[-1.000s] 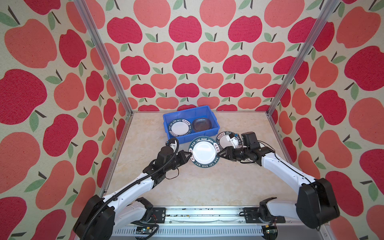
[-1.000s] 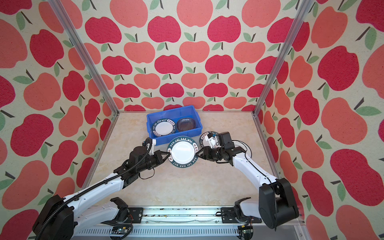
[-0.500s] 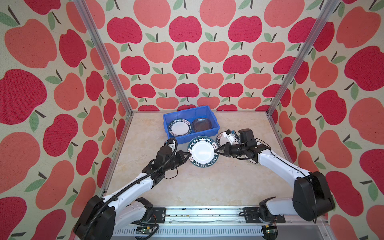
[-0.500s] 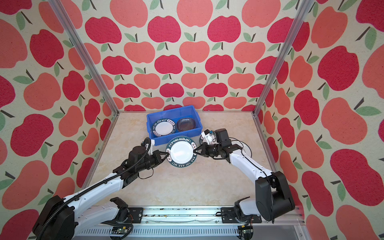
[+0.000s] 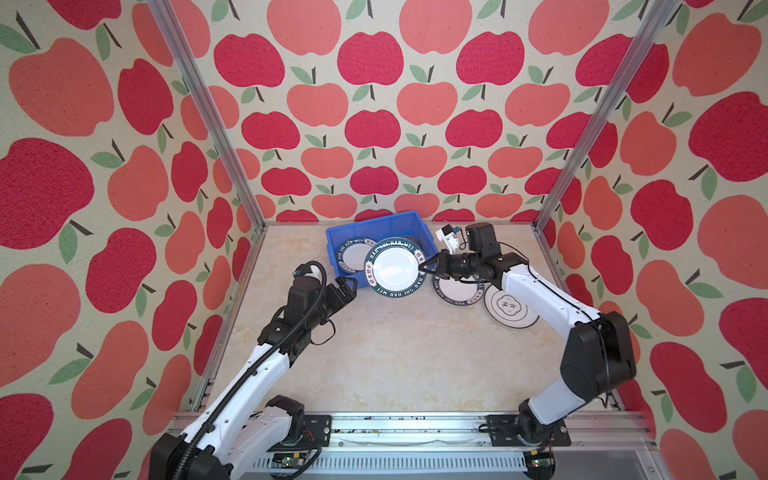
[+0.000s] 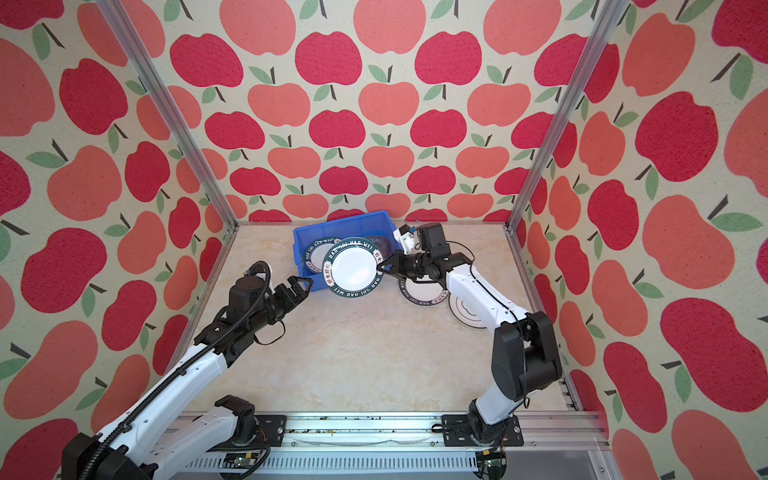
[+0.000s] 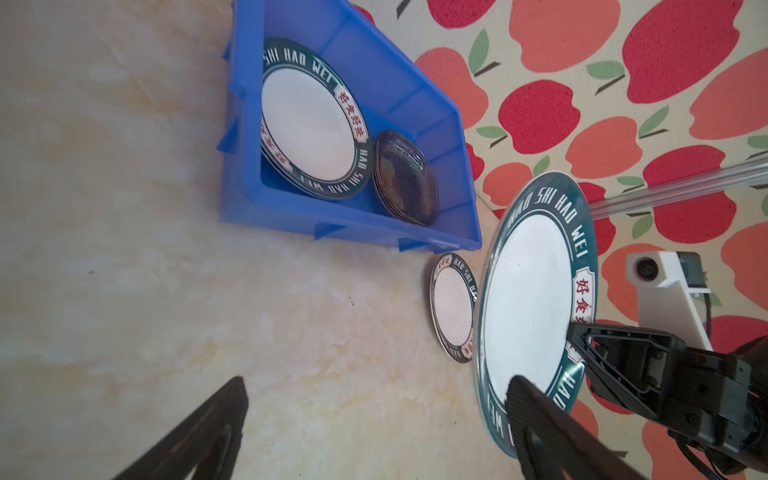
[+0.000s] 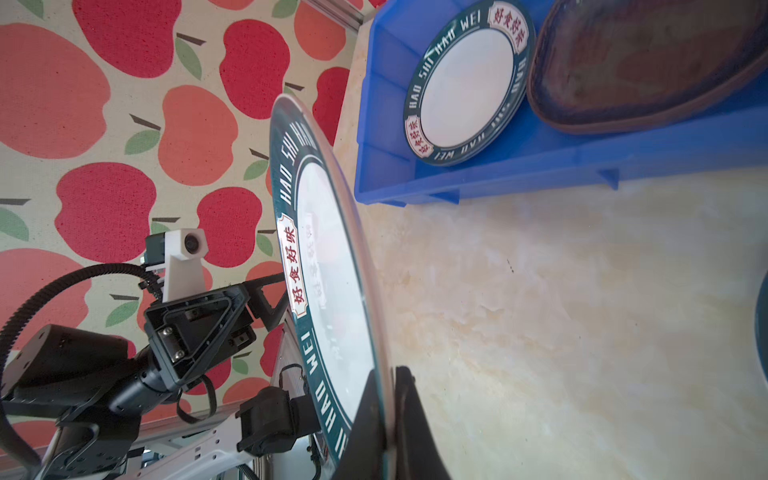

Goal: Place the plates into the plastic bin on the countertop
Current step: 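Carry the white plate over the blue bin with both grippers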

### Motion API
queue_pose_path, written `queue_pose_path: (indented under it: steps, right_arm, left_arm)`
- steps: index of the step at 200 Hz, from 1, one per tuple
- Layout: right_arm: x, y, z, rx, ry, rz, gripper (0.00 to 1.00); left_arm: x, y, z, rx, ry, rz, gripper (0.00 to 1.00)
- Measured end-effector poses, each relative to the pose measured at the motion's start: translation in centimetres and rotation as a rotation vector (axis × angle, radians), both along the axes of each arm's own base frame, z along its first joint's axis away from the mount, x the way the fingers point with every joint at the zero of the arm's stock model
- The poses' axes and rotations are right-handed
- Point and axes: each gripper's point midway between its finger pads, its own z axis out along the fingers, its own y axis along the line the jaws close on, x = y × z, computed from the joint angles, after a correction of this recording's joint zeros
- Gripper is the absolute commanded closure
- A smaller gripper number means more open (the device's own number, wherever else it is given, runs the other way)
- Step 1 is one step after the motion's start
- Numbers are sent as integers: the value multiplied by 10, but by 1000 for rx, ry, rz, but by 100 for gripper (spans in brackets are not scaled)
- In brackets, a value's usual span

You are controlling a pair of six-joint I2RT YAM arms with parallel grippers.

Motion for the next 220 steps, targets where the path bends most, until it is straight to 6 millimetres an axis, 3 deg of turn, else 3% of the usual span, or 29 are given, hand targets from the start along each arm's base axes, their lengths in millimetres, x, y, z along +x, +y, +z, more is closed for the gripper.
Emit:
queue_pose_path:
  steps: [21,39,72,106,143,158,220]
  right_arm:
    - [33,15,11,4,-32,-19,100]
    - [50,26,6,0,-25,-32,100]
    - [73,43,-15,-15,10,-45,100]
    - [99,55,-27,-22,23,-66,100]
    - [119,62,-35,-54,43,-96,100]
    - [126,67,-37,-65,43,-97,100]
    - [124,77,-63,-145,75,-65,100]
  left_arm:
    - [18,23,-1,65,17,71,1]
    - [36,34,-19,115,83,94,1]
    - [61,32,-55,173,190,69,7]
    - [82,28,-80,190,262,42,15]
    - [97,26,-102,196,317,18,41]
    - [100,25,-112,198,338,8,44]
    - [115,14,-114,148,323,-34,78]
